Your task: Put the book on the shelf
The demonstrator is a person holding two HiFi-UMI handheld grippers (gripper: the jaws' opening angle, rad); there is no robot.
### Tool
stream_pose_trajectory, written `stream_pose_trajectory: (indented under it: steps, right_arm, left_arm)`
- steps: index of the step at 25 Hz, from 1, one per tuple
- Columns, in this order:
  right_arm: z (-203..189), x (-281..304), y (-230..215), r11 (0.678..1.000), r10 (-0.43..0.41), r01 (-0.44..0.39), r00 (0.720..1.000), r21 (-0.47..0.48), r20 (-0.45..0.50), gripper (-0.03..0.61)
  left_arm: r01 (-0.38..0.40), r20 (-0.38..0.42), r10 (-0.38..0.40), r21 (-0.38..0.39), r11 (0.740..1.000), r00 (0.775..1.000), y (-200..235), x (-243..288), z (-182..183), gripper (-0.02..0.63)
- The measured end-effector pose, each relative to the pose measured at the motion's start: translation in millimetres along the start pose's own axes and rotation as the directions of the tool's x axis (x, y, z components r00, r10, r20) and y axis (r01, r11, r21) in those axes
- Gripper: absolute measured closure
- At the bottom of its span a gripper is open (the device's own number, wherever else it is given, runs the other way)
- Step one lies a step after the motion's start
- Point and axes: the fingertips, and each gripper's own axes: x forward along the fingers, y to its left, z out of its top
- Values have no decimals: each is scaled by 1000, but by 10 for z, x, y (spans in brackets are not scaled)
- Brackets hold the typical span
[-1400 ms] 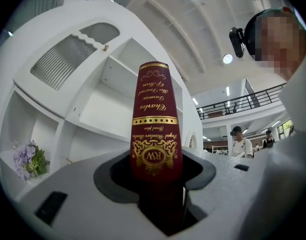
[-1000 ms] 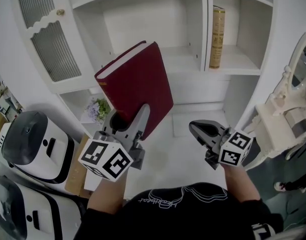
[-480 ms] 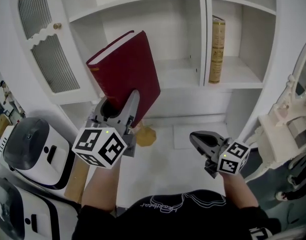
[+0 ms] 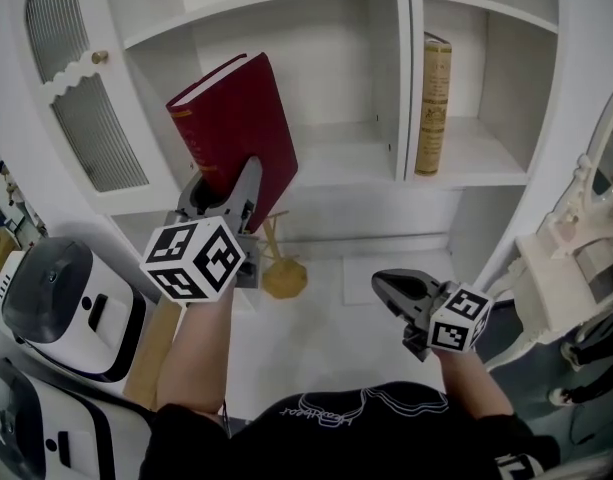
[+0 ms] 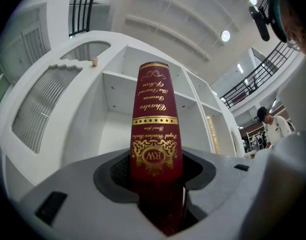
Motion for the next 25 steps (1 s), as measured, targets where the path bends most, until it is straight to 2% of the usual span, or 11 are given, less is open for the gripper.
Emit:
stream_pose_trajectory:
  steps: [6,17,25]
  right_arm:
    - [-57,17,-149,1000,1,-1,1000,24,3,578]
    - [-173,-10,-408,998,-3,3,1000,66,-2,578]
    - [-243,-49,-555,996,-12,12,1000,94,1,578]
  left_arm:
    - [-50,2,50,-3,999,999,107,189,-28,399]
    - [-142,4,142,47,989,990,149,522,-129,399]
    - [-199,-27,202,83,977,979,187,804,-225,399]
